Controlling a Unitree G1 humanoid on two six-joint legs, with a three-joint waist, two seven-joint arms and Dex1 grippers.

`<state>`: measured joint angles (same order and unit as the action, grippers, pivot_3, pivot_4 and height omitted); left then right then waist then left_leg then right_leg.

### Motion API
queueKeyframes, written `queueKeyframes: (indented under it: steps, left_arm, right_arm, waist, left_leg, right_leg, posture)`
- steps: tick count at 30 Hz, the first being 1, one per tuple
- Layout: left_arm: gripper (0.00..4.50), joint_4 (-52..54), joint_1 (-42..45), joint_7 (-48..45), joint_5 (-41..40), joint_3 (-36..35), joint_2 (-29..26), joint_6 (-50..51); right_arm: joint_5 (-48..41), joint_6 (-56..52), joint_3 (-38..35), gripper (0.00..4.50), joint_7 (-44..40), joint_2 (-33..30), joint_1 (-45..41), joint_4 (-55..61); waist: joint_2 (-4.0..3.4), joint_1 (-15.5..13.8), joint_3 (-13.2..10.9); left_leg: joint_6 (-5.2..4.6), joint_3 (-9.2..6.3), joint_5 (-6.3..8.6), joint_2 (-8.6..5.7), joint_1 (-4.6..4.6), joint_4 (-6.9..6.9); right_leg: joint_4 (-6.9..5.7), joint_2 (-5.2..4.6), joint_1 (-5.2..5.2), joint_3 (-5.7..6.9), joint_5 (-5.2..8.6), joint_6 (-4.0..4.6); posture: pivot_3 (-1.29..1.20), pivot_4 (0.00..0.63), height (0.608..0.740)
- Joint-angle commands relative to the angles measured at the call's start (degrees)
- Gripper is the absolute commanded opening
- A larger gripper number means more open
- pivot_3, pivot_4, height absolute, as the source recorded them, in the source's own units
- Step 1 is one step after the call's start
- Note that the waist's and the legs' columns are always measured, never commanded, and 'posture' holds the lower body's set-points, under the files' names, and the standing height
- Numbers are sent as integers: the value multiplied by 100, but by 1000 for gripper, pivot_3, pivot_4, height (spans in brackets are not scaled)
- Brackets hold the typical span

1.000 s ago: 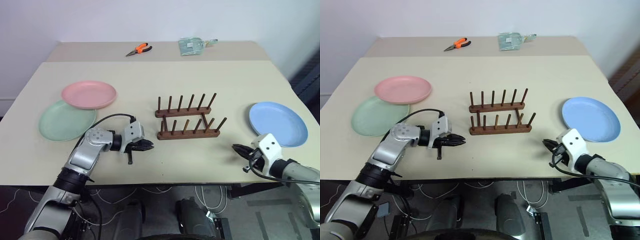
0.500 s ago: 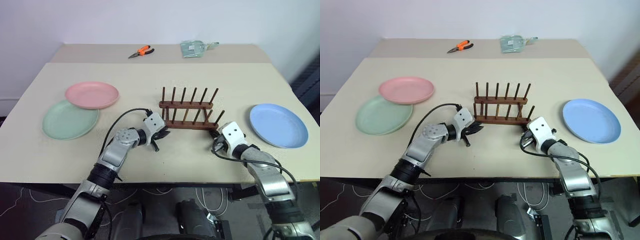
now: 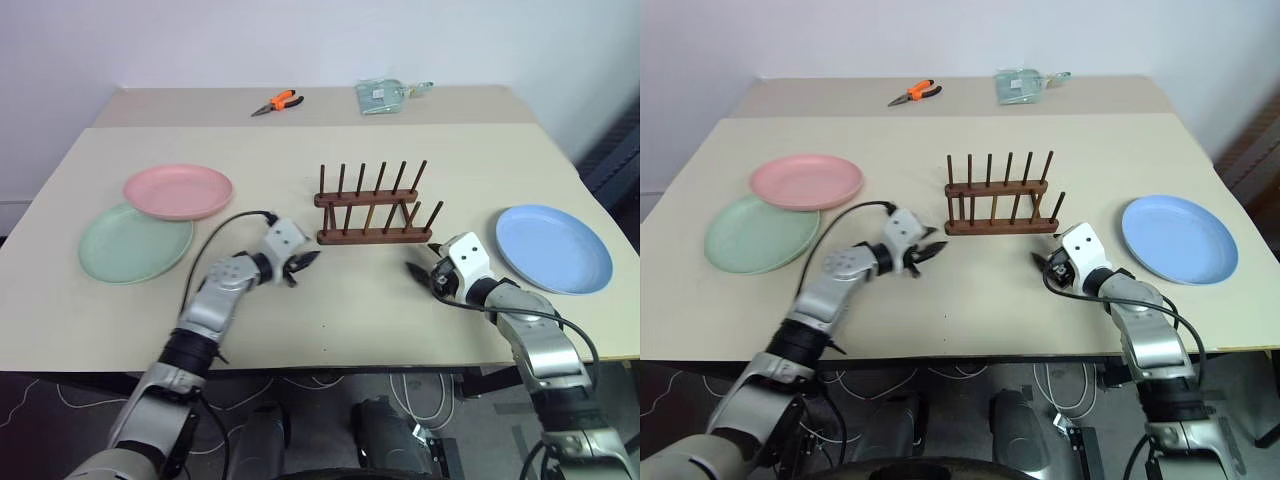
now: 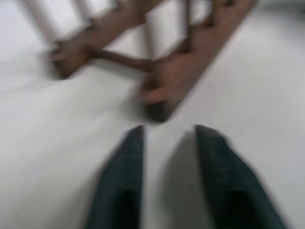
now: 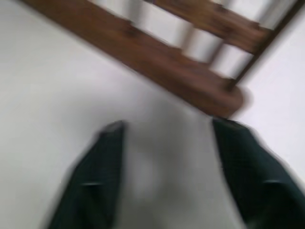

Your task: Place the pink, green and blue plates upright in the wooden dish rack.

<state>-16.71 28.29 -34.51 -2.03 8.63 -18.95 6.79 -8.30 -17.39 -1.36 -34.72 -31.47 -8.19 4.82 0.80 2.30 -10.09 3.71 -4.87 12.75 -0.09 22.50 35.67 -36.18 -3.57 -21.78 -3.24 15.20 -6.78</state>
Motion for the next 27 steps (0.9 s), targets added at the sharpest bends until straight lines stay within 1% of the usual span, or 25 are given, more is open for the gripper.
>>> queueKeyframes:
  steps: [1, 3, 6, 7, 10, 11, 12, 14, 17, 20, 21, 23, 24, 27]
  left_arm:
    - [3437, 388, 397, 1043, -214, -1111, -112, -234]
    - [3437, 354, 555, 1600, -354, -1655, -123, -20]
    - [3437, 687, 731, 2726, -452, -2457, -24, 410]
    - [3437, 879, 777, 3239, -426, -2732, 50, 675]
    - [3437, 1227, 889, 4272, -555, -3369, 269, 1512]
    - [3437, 1259, 986, 4629, -879, -3785, 426, 1798]
    - [3437, 1294, 1052, 4825, -1178, -4080, 545, 2056]
    - [3437, 1335, 1134, 4894, -1700, -4392, 708, 2581]
    - [3437, 1298, 1127, 4922, -2061, -4565, 739, 3059]
    - [3437, 1088, 1215, 5001, -2700, -5024, 781, 3384]
    - [3205, 1003, 1245, 5013, -2844, -5105, 777, 3444]
    - [2563, 796, 1300, 5031, -2983, -5203, 743, 3394]
    - [2138, 699, 1335, 5101, -3051, -5270, 737, 3393]
    - [580, 491, 1390, 5314, -3134, -5371, 723, 3264]
  right_arm:
    - [-138, -129, -75, 4316, -184, -202, 70, 864]
    - [-138, -196, -25, 4316, -226, -237, 96, 996]
    - [-126, -210, 18, 4316, -225, -194, 40, 987]
    - [-99, -191, 45, 4316, -226, -180, -5, 922]
    - [-32, -111, 113, 4316, -254, -177, -103, 775]
    - [-24, -90, 142, 4316, -261, -161, -152, 718]
    - [-1, -45, 185, 4316, -283, -154, -195, 659]
    - [7, 9, 248, 4316, -326, -134, -256, 587]
    - [12, 63, 282, 4316, -352, -119, -314, 527]
    - [21, 81, 251, 4316, -323, -114, -337, 520]
    - [30, 86, 243, 4316, -307, -111, -331, 525]
    - [69, 133, 227, 4316, -265, -119, -283, 558]
    - [81, 148, 213, 4316, -244, -122, -260, 575]
    - [50, 137, 102, 4316, -199, -155, -212, 613]
  waist:
    - [2, -14, -3]
    - [4, -16, -4]
    - [5, -9, -3]
    - [6, -10, -4]
    - [15, -24, -9]
    - [18, -32, -11]
    - [20, -36, -12]
    - [29, -37, -15]
    - [49, -72, -26]
    - [57, -115, -31]
    - [57, -117, -31]
    - [57, -125, -31]
    - [58, -127, -32]
    - [59, -134, -32]
  left_leg:
    - [0, 0, 0, 0, 5, 2]
    - [0, 0, 0, -1, 5, 4]
    - [0, 1, 0, -2, 4, 1]
    - [1, 1, 0, -3, 4, 0]
    - [1, 0, 0, -6, 5, -1]
    - [1, 0, 0, -6, 5, 0]
    - [1, -1, 0, -6, 5, 1]
    - [1, -2, 0, -7, 4, 2]
    - [2, -3, 0, -8, 4, 2]
    - [2, -2, 0, -8, 5, 2]
    - [2, -2, 0, -8, 5, 2]
    - [3, -2, 0, -8, 4, 1]
    - [3, -2, 0, -8, 5, 1]
    - [3, -1, 1, -8, 5, 1]
  right_leg:
    - [0, 0, -4, 0, -1, -1]
    - [2, -1, -3, 0, -1, -2]
    - [4, -1, -1, 1, 2, -7]
    - [5, -4, -1, 1, 4, -11]
    - [4, -5, 0, 1, 5, -14]
    - [3, -5, 0, 1, 5, -14]
    - [3, -5, 1, 1, 5, -14]
    - [3, -5, 3, 2, 5, -14]
    - [4, -4, 3, 4, 5, -15]
    - [5, -4, 2, 4, 5, -14]
    - [4, -4, 1, 4, 5, -14]
    - [4, -3, 1, 4, 5, -13]
    - [5, -3, 1, 4, 5, -13]
    - [8, -4, 2, 4, 5, -13]
  posture:
    - [0, 150, 740]
    - [0, 150, 740]
    - [0, 150, 740]
    - [0, 150, 740]
    - [0, 150, 740]
    - [0, 150, 740]
    - [0, 150, 740]
    - [0, 150, 740]
    - [0, 150, 740]
    - [0, 150, 740]
    - [0, 150, 740]
    - [0, 150, 740]
    - [0, 150, 740]
    - [0, 150, 740]
